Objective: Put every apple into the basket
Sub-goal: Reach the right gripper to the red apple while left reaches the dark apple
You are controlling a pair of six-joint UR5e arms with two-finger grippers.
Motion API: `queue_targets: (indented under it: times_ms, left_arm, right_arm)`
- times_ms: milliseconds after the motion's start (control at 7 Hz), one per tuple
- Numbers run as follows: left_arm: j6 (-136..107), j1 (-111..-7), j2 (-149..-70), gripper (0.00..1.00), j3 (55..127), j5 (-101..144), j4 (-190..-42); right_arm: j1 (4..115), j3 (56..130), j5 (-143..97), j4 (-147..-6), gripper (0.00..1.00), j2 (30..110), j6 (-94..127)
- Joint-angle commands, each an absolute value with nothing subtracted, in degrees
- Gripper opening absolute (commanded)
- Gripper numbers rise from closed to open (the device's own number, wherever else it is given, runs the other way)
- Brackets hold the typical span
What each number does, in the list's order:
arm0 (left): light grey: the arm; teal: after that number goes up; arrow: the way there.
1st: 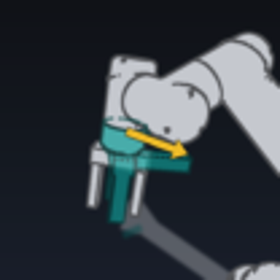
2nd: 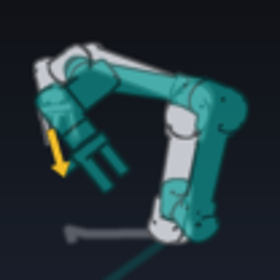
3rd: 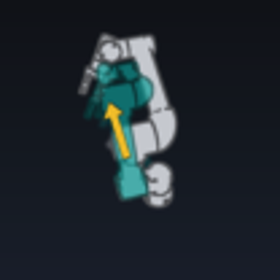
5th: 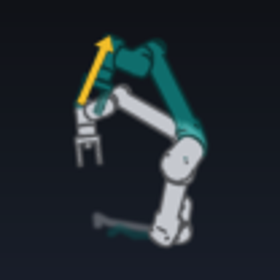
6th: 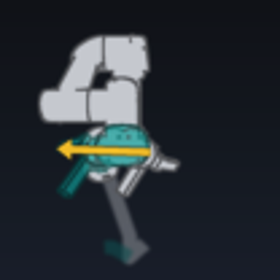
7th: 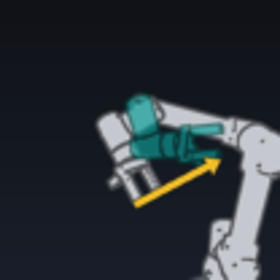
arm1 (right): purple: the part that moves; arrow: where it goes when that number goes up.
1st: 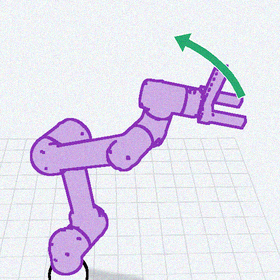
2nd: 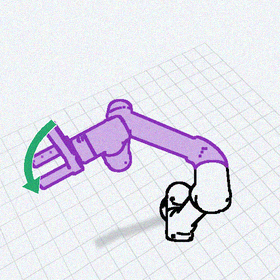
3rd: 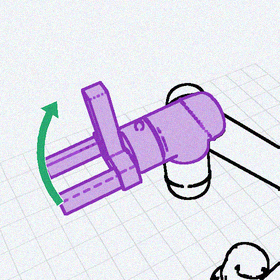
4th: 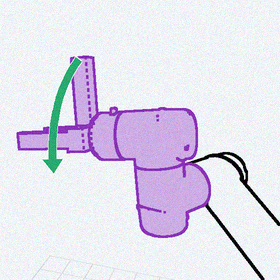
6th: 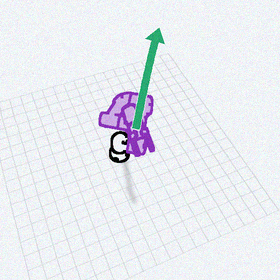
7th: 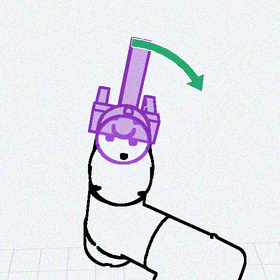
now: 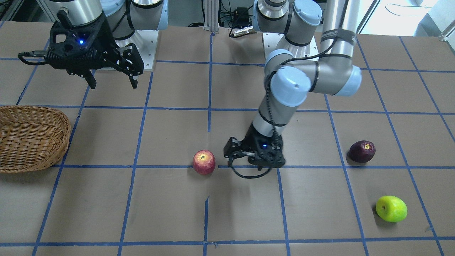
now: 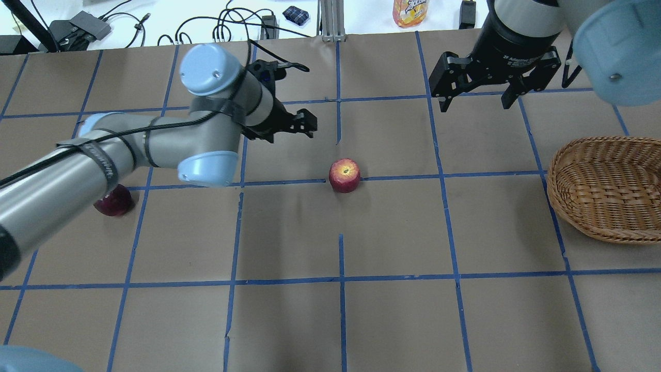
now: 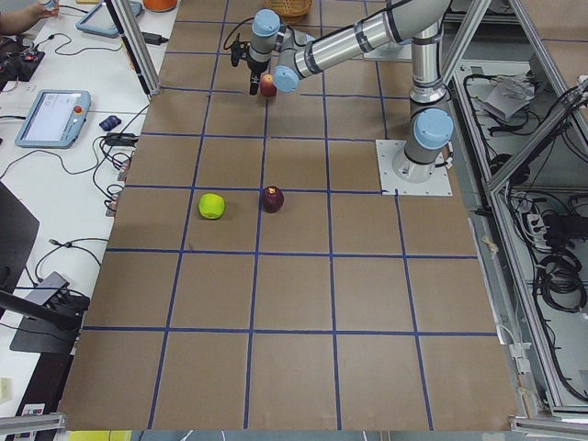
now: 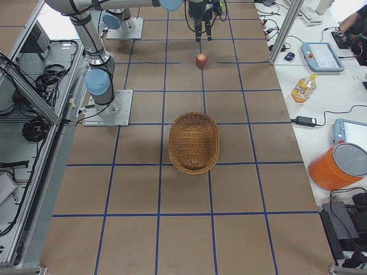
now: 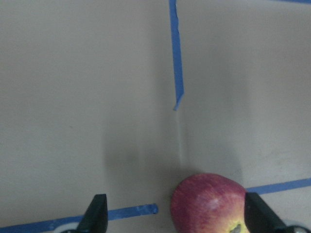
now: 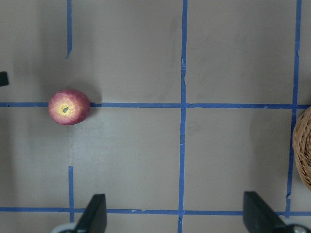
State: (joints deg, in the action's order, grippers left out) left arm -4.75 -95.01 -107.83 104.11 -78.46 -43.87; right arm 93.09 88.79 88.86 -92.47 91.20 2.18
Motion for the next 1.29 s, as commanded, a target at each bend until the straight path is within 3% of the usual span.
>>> queue_targets:
  times_ms: [0, 429, 1143]
  left_arm:
    - [15.7, -79.6, -100.3, 1.00, 104.5, -86.8, -62.4]
    - [39.6, -60.8, -103.4, 1.00, 103.0, -91.4, -62.5]
    - [39.0, -60.0, -110.7, 1.00, 106.0, -91.3, -59.5]
  right_arm:
    - [93.5, 88.6, 88.9, -94.5, 1.00, 89.6, 3.9]
    - [102.3, 88.7, 89.8, -110.1, 1.00, 74.8, 19.4]
    - [111.4, 92.1, 93.0, -122.5, 1.00, 62.1, 28.7]
